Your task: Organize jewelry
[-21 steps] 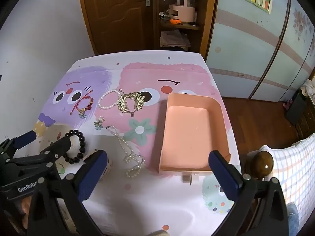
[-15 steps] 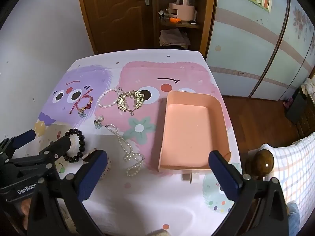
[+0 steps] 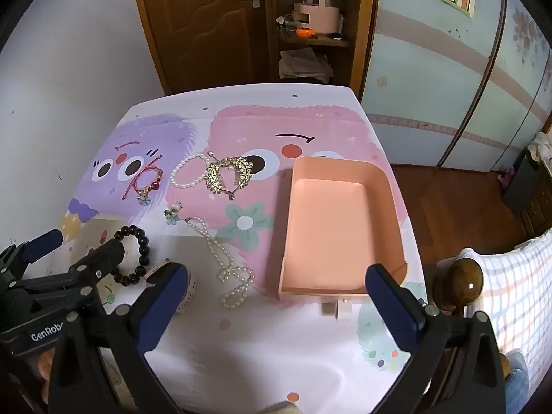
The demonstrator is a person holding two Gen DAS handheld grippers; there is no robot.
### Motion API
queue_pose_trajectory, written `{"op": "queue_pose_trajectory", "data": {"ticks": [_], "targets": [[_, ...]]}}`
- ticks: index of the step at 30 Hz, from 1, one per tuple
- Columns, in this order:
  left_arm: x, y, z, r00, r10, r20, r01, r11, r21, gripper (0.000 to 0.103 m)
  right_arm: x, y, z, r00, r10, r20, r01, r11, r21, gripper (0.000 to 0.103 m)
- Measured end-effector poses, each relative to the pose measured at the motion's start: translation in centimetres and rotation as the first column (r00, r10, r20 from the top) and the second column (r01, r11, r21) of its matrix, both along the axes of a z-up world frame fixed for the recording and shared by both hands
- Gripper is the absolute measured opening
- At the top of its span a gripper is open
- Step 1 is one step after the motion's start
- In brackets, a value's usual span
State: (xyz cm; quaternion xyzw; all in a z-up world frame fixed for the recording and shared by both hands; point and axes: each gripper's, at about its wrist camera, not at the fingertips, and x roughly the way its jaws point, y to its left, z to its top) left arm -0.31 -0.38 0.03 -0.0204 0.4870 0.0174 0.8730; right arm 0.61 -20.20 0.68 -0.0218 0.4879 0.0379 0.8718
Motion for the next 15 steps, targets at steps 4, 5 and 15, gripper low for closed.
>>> {"op": "queue_pose_trajectory", "data": {"ticks": [4,5,15], "targets": [[-0.08,0.13,-0.05,1.000,0.001,-0.005,-0.001,1.000,0.000,0.101,-0.05,-0.01,-0.30,1.000,-0.003,-0.004,0.003,1.000,0.001,0.103],[-0.11,0.08,-0.08,1.000,0.002,-0.006,-0.002,1.000,0.002,0.101,-0.01,-0.02,-0.32,1.000,-0.004,-0.005,0.004,1.000,0.002,0.103],[-0.23,0.06,-0.19,1.000,0.003,-0.007,-0.003,1.000,0.011,0.101,-0.04,-0.10,-0.18,1.000,-0.004,-0.005,0.004,1.000,0.004,0.103]]}}
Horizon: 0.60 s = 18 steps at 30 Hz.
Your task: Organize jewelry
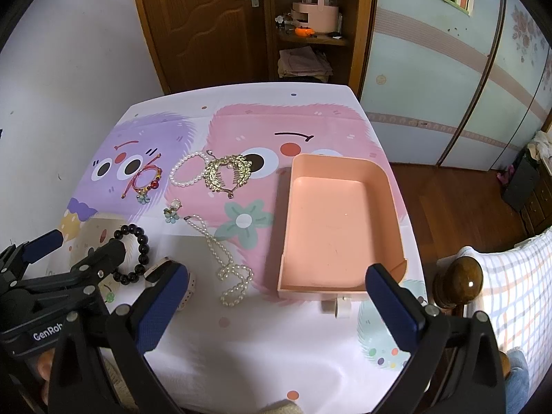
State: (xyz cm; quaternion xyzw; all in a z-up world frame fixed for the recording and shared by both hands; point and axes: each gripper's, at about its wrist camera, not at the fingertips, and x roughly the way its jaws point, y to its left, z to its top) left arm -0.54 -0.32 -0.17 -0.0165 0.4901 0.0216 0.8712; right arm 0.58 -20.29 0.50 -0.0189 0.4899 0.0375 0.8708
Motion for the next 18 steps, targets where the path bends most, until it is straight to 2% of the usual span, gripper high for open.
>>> {"op": "queue_pose_trajectory", "data": {"ticks": [18], "targets": [[-0.05,0.18,0.49,1.000,-0.002,-0.002,0.002,1.000,0.004,0.101,-0.18,0.01,0.16,1.000,-0.005,-0.010,0.005,1.000,-0.005,0.103]]}}
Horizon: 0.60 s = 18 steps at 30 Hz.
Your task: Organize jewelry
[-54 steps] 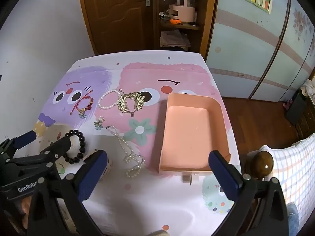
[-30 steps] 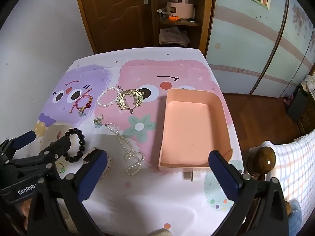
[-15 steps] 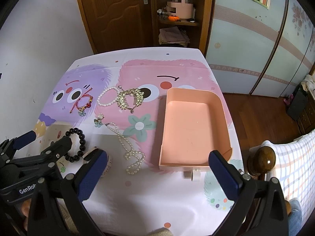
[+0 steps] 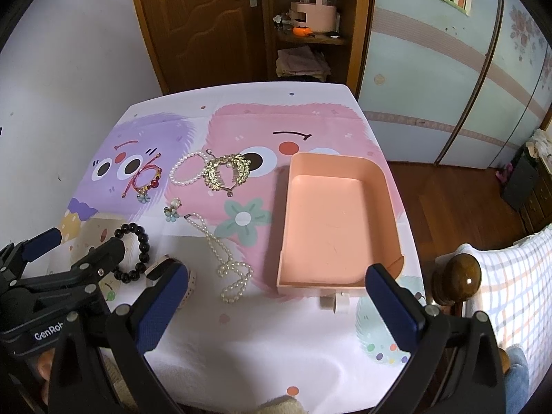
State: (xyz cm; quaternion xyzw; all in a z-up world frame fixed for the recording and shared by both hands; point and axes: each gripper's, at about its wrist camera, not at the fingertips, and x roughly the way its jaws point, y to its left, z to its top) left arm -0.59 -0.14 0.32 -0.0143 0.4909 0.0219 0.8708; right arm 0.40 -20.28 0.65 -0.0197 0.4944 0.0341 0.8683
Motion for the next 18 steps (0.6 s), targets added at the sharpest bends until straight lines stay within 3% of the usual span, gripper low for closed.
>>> {"op": "queue_pose_trajectory", "data": {"ticks": [18], "targets": [[-0.89,0.03,0.89,1.000,-0.012,0.001,0.012,1.000,-0.006,0.101,-0.48,0.24,0.95,1.000,0.005,0.016,-0.005,1.000,0.006,0.103]]}}
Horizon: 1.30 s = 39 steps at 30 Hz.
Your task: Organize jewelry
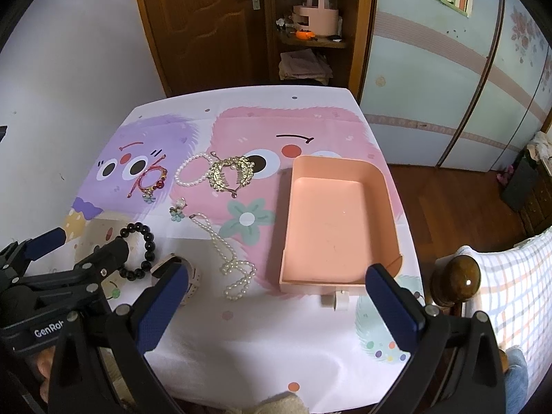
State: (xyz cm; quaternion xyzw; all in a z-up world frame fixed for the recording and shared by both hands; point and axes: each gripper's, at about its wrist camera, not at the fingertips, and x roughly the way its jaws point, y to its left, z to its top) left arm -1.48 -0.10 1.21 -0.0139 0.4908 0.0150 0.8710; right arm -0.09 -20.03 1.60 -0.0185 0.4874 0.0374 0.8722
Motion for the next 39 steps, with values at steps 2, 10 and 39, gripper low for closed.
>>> {"op": "queue_pose_trajectory", "data": {"ticks": [2,10,39], "targets": [[0.0,-0.2,0.1,1.000,-0.002,0.004,0.002,1.000,0.002,0.101,-0.3,0.1,0.3,1.000,0.001,0.006,-0.001,1.000,0.003,0.103],[-0.2,-0.3,0.8,1.000,-0.004,0.015,0.004,1.000,-0.005,0.101,-1.0,0.3,1.3,0.999,0.009,0.034,-0.009,1.000,0.011,0.103],[0.5,4.9,1.3,0.998,-0.007,0.061,0.009,0.999,-0.039,0.101,-1.8,1.1,2.5,0.990,0.037,0.133,-0.042,0.999,0.031,0.103]]}}
